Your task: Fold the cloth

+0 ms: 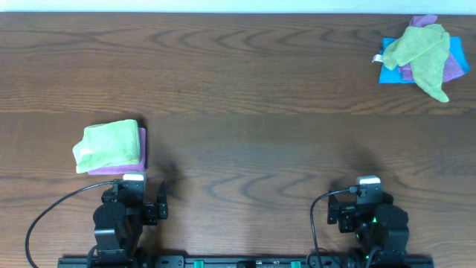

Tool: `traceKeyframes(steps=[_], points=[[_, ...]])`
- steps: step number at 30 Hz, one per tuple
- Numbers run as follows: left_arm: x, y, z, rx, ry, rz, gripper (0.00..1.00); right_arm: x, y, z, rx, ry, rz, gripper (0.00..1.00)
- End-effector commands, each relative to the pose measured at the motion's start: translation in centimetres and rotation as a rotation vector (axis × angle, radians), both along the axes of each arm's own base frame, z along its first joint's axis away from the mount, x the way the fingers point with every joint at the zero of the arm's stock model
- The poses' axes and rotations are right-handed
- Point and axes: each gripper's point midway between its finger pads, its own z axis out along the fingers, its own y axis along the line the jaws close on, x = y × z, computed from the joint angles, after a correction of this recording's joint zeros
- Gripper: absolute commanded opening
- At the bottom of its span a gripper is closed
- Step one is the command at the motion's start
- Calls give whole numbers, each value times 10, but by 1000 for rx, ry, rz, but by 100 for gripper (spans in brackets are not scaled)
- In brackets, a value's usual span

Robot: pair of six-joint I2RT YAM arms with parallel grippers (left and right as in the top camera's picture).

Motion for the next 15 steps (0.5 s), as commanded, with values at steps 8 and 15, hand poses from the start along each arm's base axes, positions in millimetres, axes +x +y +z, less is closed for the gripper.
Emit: traceKeyframes(steps=[8, 15], points=[[-1, 0, -3, -1, 8, 0, 95, 0, -5, -5, 60, 8, -81, 99], [-1, 0, -3, -1, 8, 0, 95, 0, -5, -5, 60, 8, -81, 99]])
